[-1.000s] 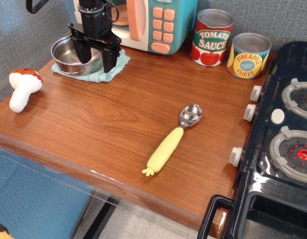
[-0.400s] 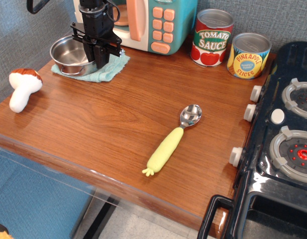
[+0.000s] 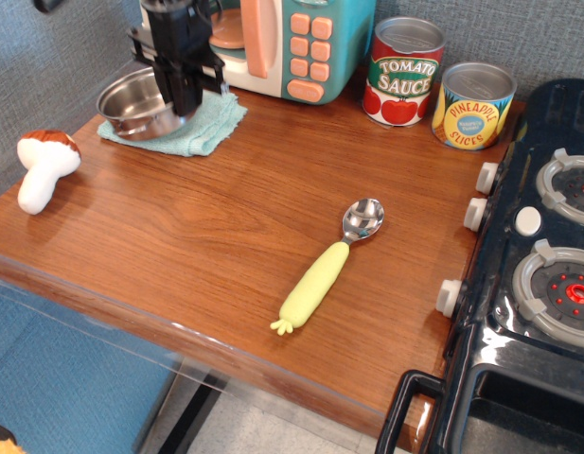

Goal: Move the silver pot to the front edge of the table.

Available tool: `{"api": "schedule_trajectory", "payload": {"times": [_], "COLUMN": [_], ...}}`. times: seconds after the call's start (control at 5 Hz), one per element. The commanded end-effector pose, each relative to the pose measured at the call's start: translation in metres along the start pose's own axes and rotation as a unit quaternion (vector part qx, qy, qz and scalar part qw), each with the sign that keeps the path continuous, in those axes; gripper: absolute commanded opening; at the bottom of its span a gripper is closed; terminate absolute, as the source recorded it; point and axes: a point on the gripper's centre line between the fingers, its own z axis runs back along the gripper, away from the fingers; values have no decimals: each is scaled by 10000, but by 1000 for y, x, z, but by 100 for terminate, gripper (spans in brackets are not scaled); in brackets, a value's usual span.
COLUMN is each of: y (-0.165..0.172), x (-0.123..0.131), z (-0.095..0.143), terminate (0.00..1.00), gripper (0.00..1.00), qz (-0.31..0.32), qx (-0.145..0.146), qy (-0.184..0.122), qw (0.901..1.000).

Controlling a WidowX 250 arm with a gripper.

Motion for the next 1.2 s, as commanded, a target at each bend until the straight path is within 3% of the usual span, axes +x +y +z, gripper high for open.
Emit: {"api": "schedule_trajectory", "payload": {"times": [0.0,0.4,0.8,1.0], "y": [-25,-35,-44,-49], "x": [-43,-112,-136,-137], "z": [65,53,44,40], "terminate": [0,0,0,0], "gripper": [0,0,0,100], "qz": [-835,-1307,-1603,-1680], "qx": [-44,-230,-248,-250], "qy": [-593,-83,119,172], "qw": [9947,9911,9867,9853]}}
